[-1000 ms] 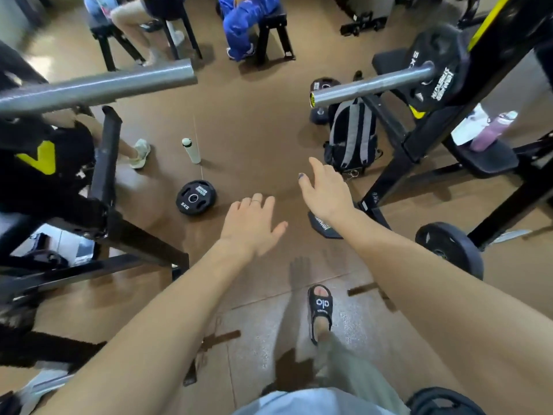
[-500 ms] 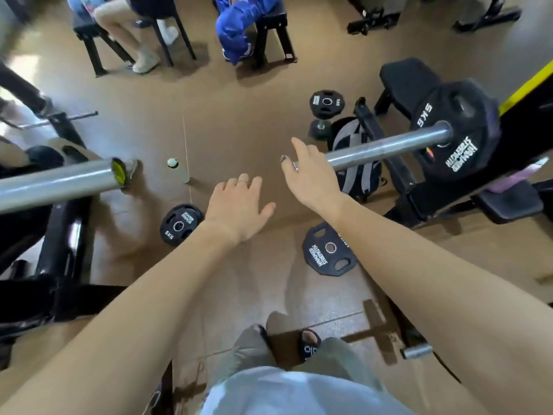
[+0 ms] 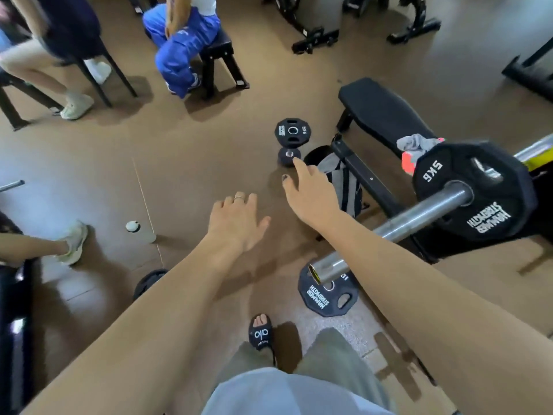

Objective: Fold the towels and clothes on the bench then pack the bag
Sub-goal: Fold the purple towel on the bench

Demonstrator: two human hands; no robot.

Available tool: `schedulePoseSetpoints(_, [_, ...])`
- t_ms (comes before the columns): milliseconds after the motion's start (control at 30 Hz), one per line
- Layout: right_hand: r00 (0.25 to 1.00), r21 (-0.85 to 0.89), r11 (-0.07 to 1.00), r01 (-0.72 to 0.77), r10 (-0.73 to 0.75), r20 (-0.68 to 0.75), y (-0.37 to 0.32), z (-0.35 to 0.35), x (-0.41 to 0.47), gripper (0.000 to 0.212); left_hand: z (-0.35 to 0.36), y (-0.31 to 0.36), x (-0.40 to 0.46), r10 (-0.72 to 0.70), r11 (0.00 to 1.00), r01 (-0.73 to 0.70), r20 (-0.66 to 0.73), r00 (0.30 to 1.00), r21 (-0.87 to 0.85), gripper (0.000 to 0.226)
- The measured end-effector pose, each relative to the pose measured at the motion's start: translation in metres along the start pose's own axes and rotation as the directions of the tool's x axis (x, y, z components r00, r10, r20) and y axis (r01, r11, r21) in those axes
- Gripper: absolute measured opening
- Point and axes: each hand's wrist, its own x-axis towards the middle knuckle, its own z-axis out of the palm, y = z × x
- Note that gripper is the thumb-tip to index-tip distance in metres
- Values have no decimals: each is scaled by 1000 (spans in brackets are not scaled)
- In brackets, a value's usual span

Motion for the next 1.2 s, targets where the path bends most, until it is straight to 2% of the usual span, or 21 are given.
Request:
schedulePoseSetpoints(233, [994,13,994,-106,106,-16,6,-11,63,57,-20,-15,77,74,997,-74,22,997,34,62])
schedulePoseSetpoints(467, [982,73,980,-186,188,-17,36,-15,117,59,-45,7,149,152,986,-152,5,988,73,59])
schedulePoseSetpoints(733, [935,56,935,-350,352,-30,66,-27,192,57,-62,34,254,378,922,-378,21,926,82,58])
schedulePoseSetpoints(833, [894,94,894,-438,444,-54,76,-23,232,56,-66,32,311,460,883,-462,45,887,82,57])
schedulePoseSetpoints(1067, [727,127,736,-665,677,-113,75,-8,326,53,-84,-3,449,610,775,-623,128,782,106,53])
schedulePoseSetpoints(1200, [643,188,660,-727,751,-151,65,-16,378,53,-105,-18,508,676,708,-693,154,721,134,57])
